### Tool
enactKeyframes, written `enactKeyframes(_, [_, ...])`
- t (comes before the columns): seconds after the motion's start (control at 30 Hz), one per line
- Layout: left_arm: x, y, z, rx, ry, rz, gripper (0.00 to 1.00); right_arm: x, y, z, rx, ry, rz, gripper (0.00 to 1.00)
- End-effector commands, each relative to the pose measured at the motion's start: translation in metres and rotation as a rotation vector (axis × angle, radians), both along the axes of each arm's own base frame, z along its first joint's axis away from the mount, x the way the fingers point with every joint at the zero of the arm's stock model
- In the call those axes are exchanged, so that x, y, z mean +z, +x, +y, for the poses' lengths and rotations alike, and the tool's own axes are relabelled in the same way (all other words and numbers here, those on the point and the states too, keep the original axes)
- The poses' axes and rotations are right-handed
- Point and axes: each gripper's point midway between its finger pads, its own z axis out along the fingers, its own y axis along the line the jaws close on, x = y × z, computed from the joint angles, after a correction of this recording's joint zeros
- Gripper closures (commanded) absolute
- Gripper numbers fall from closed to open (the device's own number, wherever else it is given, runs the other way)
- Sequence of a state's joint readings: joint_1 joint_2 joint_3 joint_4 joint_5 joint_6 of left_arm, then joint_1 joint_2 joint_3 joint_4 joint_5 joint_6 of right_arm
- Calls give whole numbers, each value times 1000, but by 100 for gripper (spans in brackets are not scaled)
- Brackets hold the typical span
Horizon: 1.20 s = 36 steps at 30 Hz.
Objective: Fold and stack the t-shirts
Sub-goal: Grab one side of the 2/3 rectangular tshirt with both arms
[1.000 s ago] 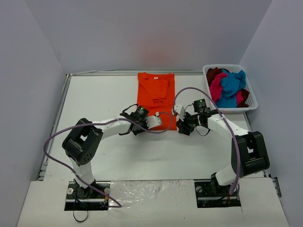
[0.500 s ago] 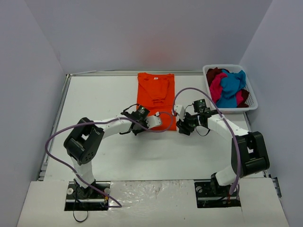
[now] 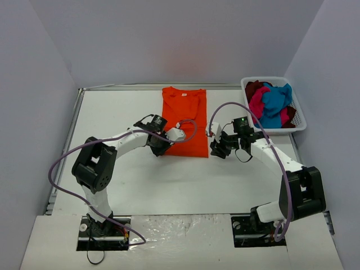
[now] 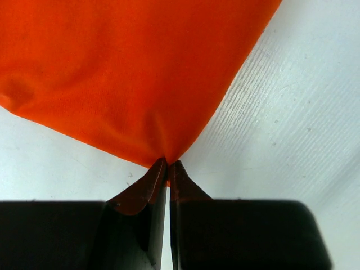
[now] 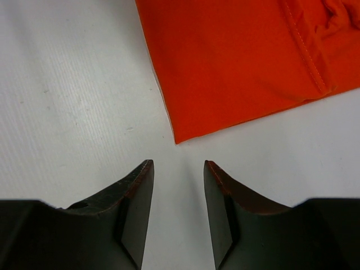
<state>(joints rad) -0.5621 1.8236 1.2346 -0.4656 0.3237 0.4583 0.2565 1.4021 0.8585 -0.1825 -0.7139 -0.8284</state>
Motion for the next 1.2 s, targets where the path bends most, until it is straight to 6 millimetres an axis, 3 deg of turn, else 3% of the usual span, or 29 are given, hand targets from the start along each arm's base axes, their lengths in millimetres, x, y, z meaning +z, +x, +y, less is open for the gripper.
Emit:
enactKeyframes(0.0, [15,-11,-5,-3,-64,70,98,8,-12,14,81,69,0,63])
enactKeyframes(0.53, [16,-14,-6,-17,-78,109,98,-49,-26,35,216,-73,24,65])
enactKeyframes(1.03, [13,-17,-4,-21,-85,133,98,-76,-12,34,230,-131,52,65])
enactKeyframes(1.17, [12,-19,-3,-24,-86,141,98,-71,-10,34,221,-137,37,67])
